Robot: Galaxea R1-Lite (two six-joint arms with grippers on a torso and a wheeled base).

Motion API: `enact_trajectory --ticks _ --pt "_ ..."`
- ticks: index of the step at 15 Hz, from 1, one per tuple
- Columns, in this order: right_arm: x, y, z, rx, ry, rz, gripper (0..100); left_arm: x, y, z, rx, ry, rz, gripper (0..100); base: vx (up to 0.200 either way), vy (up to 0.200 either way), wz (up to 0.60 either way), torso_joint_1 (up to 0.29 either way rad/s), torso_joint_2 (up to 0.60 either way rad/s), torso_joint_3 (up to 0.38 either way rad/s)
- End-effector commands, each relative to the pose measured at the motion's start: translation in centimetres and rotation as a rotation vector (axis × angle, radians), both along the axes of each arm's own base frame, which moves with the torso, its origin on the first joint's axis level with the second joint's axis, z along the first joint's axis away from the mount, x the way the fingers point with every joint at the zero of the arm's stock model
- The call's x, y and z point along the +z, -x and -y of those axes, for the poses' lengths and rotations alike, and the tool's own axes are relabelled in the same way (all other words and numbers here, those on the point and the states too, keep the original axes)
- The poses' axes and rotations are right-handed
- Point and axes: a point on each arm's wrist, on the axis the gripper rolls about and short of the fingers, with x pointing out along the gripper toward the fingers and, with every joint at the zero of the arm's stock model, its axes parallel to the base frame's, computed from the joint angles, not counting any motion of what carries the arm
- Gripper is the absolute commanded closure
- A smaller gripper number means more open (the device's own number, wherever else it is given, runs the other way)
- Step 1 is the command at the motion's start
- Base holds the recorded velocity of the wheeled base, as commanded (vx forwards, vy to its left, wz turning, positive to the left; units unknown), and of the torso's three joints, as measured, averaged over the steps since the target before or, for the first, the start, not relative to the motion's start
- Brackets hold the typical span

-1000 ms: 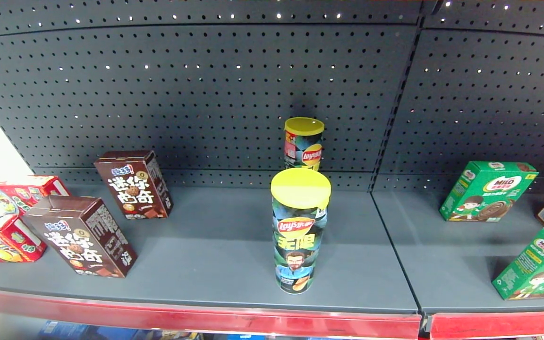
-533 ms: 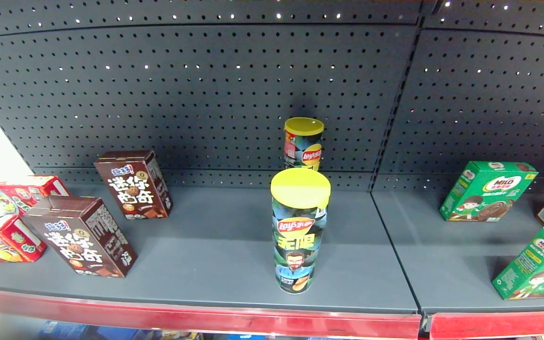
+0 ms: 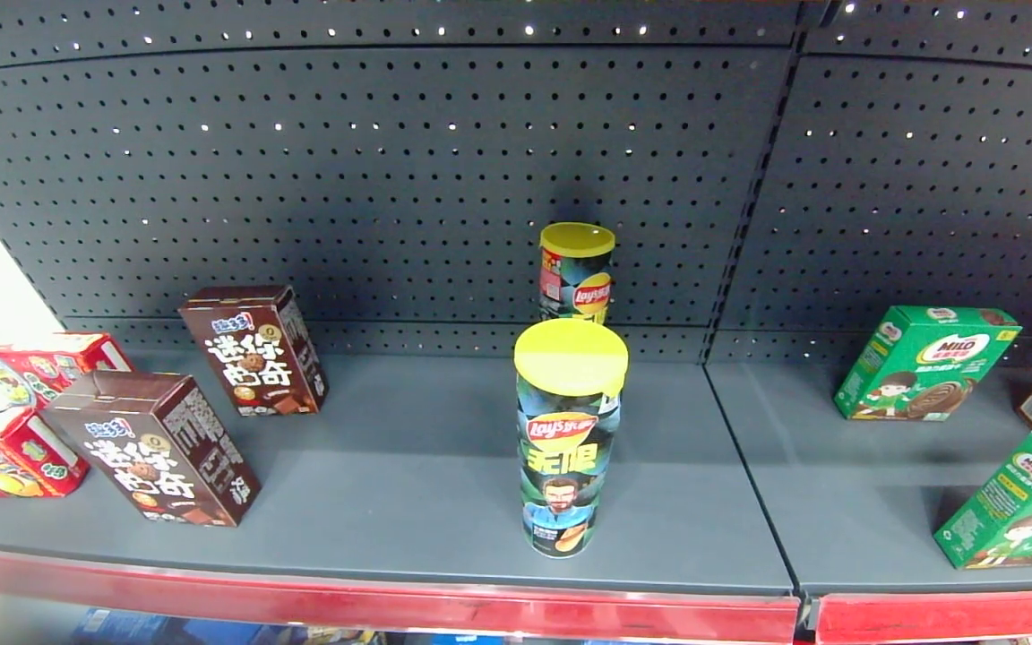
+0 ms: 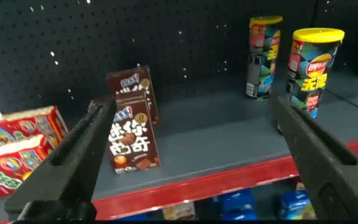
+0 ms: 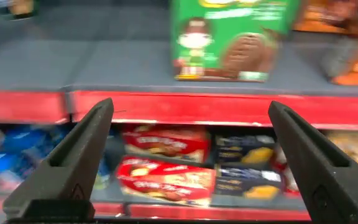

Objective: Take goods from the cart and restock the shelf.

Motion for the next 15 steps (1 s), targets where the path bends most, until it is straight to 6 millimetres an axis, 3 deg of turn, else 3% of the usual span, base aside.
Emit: enact_trajectory --ticks 1,3,6,8,11,13,15 --pt "0.0 0.0 -0.2 0.081 0.0 -0.005 0 -3.2 -0.5 -0.1 -0.007 0.023 -0.062 0 0.0 0.0 0.0 0.0 0.0 0.0" --pt "0.0 0.0 -0.1 0.042 -0.001 -0.008 0 -4.6 -0.5 -0.2 0.026 0.038 -0.071 0 0.0 0.0 0.0 0.0 0.0 0.0" --pt "0.0 0.0 0.4 -0.197 -0.011 -0.004 0 -2.7 -0.1 -0.9 0.275 0.097 -0.013 0 0.0 0.0 0.0 0.0 0.0 0.0" --pt "0.0 0.0 0.6 -0.287 -0.015 0.01 0 -2.2 0.2 -1.2 0.234 0.103 0.007 0 0.0 0.0 0.0 0.0 0.0 0.0" --pt "-0.7 -0.3 0.1 -0.054 -0.033 -0.017 0 -1.5 0.6 -1.4 0.095 0.082 0.022 0 0.0 0.0 0.0 0.0 0.0 0.0" --pt "-0.7 -0.3 0.1 -0.042 -0.008 -0.017 0 -0.6 0.1 -1.2 0.001 0.059 -0.003 0 0.0 0.0 0.0 0.0 0.0 0.0" --pt "-0.7 -0.3 0.1 -0.042 -0.011 -0.017 0 1.8 -1.3 -1.3 -0.039 0.052 -0.041 0 0.0 0.0 0.0 0.0 0.0 0.0"
